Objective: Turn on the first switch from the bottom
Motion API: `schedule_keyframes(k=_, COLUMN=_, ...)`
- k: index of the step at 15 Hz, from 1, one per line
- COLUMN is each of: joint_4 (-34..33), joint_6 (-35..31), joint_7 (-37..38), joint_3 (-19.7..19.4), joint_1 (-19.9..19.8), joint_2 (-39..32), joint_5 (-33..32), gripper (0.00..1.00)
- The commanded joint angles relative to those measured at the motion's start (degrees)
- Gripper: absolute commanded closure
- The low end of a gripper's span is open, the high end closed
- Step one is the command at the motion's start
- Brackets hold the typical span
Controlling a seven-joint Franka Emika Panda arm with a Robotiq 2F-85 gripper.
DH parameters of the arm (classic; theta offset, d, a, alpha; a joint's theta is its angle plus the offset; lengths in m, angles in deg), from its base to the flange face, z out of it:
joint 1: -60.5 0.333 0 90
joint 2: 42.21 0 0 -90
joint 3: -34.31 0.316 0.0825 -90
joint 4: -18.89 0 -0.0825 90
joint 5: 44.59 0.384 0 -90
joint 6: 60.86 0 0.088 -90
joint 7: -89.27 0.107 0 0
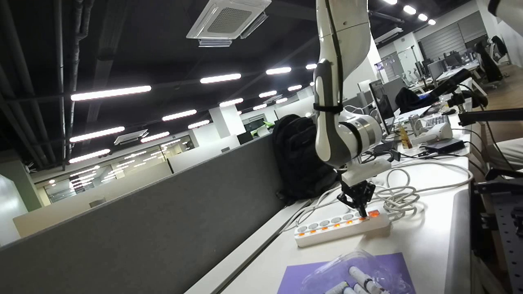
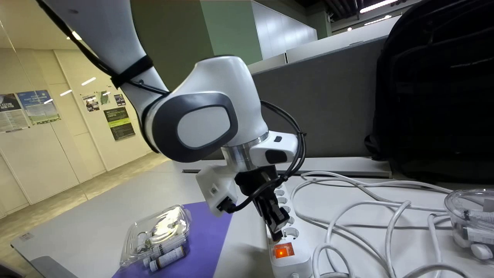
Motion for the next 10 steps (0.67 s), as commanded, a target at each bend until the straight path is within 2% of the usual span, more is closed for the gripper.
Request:
schedule_keyframes(k=1, joint_4=-2.4, joint_6=0.5, joint_7=-1.6, joint_3=2.9, joint_1=-2.6, joint_2=-1.8, joint_5=2.6, gripper=1.00)
schedule_keyframes(k=10, joint_4=-2.5, joint_6=0.6, joint_7=-6.8, joint_3=8.0, joint_1=-6.7, joint_2=-1.1, joint_5=5.8, gripper=1.00)
